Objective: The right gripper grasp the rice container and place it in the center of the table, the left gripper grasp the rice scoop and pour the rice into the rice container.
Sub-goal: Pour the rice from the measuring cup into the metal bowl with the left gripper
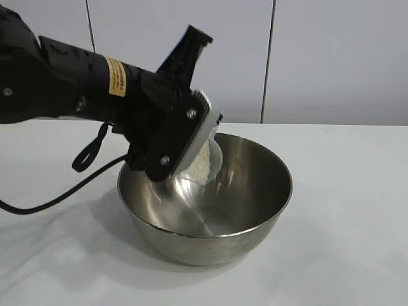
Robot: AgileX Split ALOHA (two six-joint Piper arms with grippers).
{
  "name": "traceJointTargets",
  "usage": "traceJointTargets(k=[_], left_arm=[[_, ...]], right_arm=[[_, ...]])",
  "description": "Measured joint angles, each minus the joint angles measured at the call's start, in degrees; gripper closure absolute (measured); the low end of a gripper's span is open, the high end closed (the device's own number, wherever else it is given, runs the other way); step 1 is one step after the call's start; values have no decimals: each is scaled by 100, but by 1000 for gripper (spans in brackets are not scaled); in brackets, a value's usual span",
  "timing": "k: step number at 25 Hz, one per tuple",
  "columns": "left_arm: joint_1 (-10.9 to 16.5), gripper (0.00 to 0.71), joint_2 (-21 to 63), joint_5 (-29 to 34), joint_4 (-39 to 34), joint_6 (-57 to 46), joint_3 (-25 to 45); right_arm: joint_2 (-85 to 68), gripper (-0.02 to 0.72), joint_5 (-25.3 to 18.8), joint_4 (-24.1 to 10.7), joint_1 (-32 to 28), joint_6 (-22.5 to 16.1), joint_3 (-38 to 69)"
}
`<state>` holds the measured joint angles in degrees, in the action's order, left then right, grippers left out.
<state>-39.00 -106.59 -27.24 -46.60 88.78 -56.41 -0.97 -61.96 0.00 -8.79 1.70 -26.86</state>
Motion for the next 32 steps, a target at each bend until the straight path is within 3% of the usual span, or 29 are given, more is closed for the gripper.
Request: traceJointTargets(k=[5, 19, 25, 32], left_arm=[[0, 702, 0, -48, -662, 4, -382], [0, 702, 0, -103, -736, -15, -436], [0, 702, 0, 12, -747, 1282, -436], [0, 702, 0, 68, -747, 1548, -436]], right_arm=[[0, 83, 0, 0, 0, 0, 0], [0, 83, 0, 0, 0, 0, 0], [0, 83, 0, 0, 0, 0, 0], [0, 83, 0, 0, 0, 0, 0]])
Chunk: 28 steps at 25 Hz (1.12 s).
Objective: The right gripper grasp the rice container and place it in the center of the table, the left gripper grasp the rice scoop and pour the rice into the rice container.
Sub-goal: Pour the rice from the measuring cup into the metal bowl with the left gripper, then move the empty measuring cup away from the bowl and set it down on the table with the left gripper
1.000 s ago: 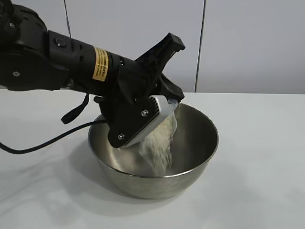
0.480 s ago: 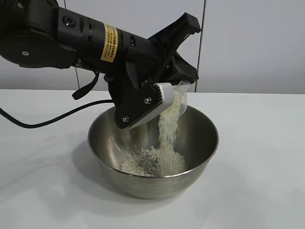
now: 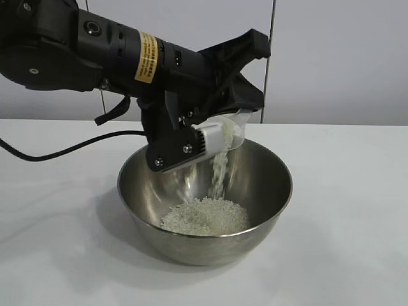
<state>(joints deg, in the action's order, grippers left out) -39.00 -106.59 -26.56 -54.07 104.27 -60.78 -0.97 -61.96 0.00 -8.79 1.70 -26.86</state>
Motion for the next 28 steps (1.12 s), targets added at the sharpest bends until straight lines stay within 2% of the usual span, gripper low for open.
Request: traceJointTargets(k=[10, 14, 17, 22, 28], left_arm=[[0, 702, 0, 0, 0, -66, 0], [0, 702, 0, -74, 7, -596, 0], [0, 703, 0, -498, 180, -1794, 0], [0, 703, 0, -1463, 790, -4832, 0], [0, 703, 0, -1761, 1700, -7766, 0]], right_arm=[[0, 83, 0, 0, 0, 0, 0], [0, 83, 0, 0, 0, 0, 0], [0, 83, 0, 0, 0, 0, 0], [0, 83, 0, 0, 0, 0, 0], [0, 83, 2, 0, 0, 0, 0]])
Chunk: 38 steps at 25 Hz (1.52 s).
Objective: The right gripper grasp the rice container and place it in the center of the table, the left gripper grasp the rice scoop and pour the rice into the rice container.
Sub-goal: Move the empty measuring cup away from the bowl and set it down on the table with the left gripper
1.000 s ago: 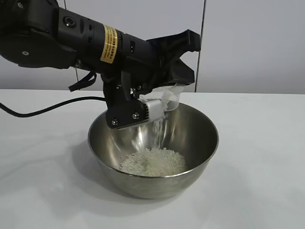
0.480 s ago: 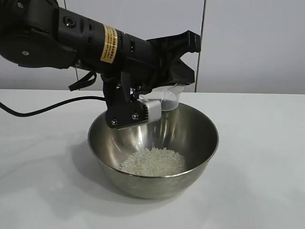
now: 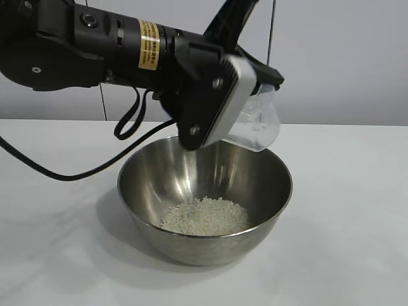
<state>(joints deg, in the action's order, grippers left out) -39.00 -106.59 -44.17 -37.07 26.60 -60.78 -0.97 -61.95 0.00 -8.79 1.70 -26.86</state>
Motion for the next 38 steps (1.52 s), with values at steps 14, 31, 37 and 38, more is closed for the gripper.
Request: traceJointTargets(k=[14, 31, 37, 38], left_arm=[[545, 703, 937, -162, 2853, -2660, 507], [2976, 703, 608, -2061, 2877, -3307, 3720], [2976, 703, -424, -2061, 2638, -3307, 3565], [2976, 703, -547, -2061, 2613, -3307, 3539]], right_arm=[[0, 83, 0, 0, 0, 0, 0], [0, 83, -5, 0, 0, 0, 0], [0, 83, -5, 0, 0, 0, 0], [0, 83, -5, 0, 0, 0, 0]])
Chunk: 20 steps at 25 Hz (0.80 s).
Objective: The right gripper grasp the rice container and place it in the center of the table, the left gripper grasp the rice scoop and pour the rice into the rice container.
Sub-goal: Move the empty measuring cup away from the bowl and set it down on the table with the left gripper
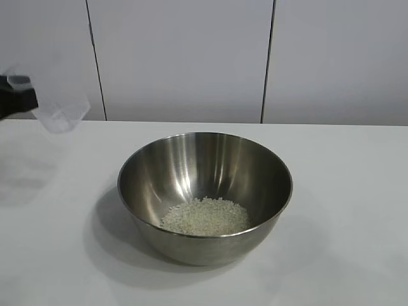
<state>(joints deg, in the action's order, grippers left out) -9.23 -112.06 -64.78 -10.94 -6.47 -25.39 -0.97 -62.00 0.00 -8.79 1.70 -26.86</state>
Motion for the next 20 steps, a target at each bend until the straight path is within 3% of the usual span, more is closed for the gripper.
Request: traceJointTargets(k=[8, 20], left_arm=[[0, 703, -611, -18, -414, 0, -414], [0, 703, -1009, -65, -434, 647, -515]], right_arm=[[0, 83, 0, 0, 0, 0, 0], [0, 83, 7, 0, 0, 0, 0]])
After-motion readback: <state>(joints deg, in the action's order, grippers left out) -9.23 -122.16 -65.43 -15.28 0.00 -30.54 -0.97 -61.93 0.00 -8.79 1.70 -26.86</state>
